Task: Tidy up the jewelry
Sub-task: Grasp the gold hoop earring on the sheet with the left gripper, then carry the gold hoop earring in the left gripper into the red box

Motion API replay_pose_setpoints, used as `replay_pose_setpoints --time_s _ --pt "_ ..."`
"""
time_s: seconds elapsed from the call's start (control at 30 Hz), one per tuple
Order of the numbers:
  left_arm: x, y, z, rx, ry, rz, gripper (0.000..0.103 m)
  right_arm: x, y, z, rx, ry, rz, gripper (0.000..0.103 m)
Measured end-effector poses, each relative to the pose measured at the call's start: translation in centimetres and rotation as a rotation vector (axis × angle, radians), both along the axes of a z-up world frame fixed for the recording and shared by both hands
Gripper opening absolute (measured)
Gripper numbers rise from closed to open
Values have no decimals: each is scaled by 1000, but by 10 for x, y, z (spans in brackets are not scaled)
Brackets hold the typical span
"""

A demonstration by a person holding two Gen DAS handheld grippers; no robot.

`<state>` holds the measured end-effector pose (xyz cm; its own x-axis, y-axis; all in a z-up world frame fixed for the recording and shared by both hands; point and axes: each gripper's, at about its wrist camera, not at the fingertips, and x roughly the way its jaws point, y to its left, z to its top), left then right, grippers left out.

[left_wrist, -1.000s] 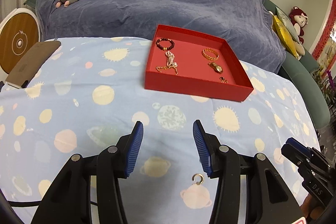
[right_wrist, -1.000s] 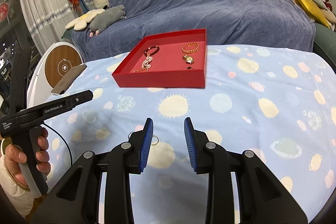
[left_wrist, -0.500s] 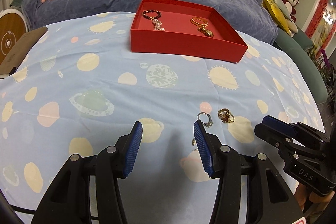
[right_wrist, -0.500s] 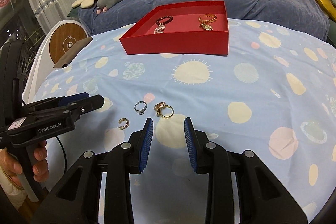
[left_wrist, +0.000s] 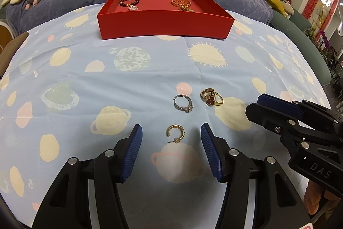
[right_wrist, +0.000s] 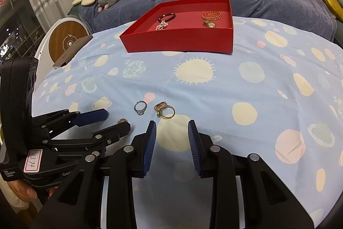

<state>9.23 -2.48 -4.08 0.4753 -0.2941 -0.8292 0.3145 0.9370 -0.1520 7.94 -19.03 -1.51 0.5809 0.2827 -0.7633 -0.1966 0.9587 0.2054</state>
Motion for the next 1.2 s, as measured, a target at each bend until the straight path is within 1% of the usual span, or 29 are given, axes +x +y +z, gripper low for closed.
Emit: replay_pose_setpoints --time_s 0.07,0.13,0.17,0.2,0.23,0.27,0.33,0.6,0.83,1.07,1.2 --pt "0 -2 -1 1 -2 -4 47 0 -1 0 1 0 -3 30" --pt "-1 -4 -2 5 -7 -14 38 1 -2 1 3 2 -7 30" --pt "-1 -4 -2 1 -7 -15 37 1 -2 1 3 2 -8 30" --pt "-2 -4 -2 -7 -5 -17 33 2 -2 1 3 2 -8 30" --pt "-2 -4 -2 -12 -1 -20 26 2 -1 1 3 2 -8 30" --pt "-2 -4 -2 -15 0 -24 23 2 -2 1 3 2 -8 30" --pt "-1 -4 -3 -25 7 -28 14 2 -2 0 3 3 -7 30" --pt "-3 1 3 -51 8 -17 14 13 9 0 -3 4 6 30" --pt "0 19 12 -85 11 25 14 29 24 -12 -8 28 27 30" --pt "1 33 14 -100 12 44 14 44 35 -16 -49 10 39 30" --pt "2 40 13 -108 20 52 14 49 37 -24 -68 26 41 30"
